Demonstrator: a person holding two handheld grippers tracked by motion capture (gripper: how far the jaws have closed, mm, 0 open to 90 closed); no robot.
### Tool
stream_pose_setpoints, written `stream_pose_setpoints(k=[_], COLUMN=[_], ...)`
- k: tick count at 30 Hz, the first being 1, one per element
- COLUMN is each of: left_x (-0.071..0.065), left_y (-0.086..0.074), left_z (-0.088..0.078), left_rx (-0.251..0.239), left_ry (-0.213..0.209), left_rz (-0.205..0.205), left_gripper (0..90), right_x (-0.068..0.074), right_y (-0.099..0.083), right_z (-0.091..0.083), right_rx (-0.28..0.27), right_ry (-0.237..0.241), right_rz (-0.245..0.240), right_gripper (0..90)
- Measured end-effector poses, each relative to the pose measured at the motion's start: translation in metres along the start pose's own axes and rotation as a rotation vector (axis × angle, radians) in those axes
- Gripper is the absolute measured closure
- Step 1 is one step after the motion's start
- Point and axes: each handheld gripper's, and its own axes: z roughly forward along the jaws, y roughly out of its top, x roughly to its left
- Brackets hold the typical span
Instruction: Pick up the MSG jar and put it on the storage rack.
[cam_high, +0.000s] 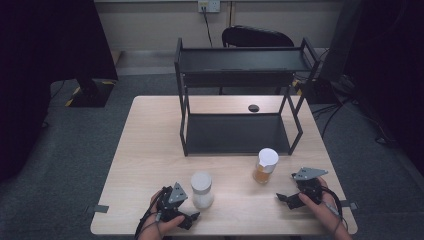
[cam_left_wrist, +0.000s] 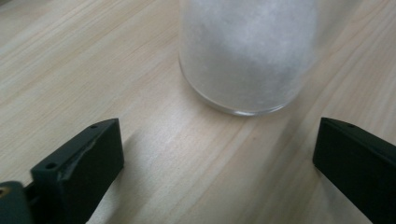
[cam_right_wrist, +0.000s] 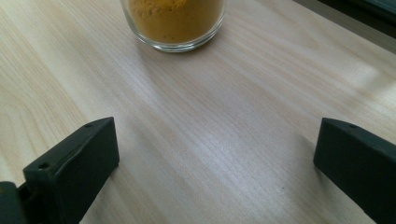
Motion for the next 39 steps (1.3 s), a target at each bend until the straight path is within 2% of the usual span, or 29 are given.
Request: stream_pose_setpoints(k=[6,9,17,23,27,31,34,35,37,39], left_x=[0.003,0.003,0.003,0.005,0.005,0.006,0.006,0.006,0.006,0.006], left_y=[0.006,0.011,0.022,0.030,0.032,0.032,0.033,0.033,0.035,0.037], left_z=[-0.003,-0.005,-0.012,-0.011,-0.011,-0.011,-0.010,-0.009,-0.009,-0.008], left_rx=[-0.024,-0.039,-0.086,-0.117,-0.134,-0.148,-0.155,-0.159,-0.163,-0.162], left_ry=[-0.048,-0.059,-0.056,-0.070,-0.063,-0.065,-0.073,-0.073,-0.078,-0.076], left_rz=[-0.025,-0.036,-0.055,-0.068,-0.082,-0.078,-0.066,-0.058,-0.062,-0.046], left_gripper=[2.1,2.0,1.9,1.7,1.9,5.7,10.9,16.2,19.8,22.1], right_x=[0.000,0.000,0.001,0.001,0.001,0.001,0.001,0.001,0.001,0.001], right_y=[0.000,0.000,0.000,0.000,0.000,0.000,0.000,0.000,0.000,0.000], right_z=[0.000,0.000,0.000,0.000,0.000,0.000,0.000,0.000,0.000,0.000], right_rx=[0.000,0.000,0.000,0.000,0.000,0.000,0.000,0.000,0.000,0.000], right_ry=[0.000,0.000,-0.003,-0.004,-0.004,-0.004,-0.004,-0.004,-0.004,-0.004], right_rz=[0.000,0.000,0.002,0.004,0.004,0.004,0.004,0.004,0.004,0.004], right_gripper=[0.0,0.0,0.0,0.0,0.0,0.0,0.0,0.0,0.0,0.0])
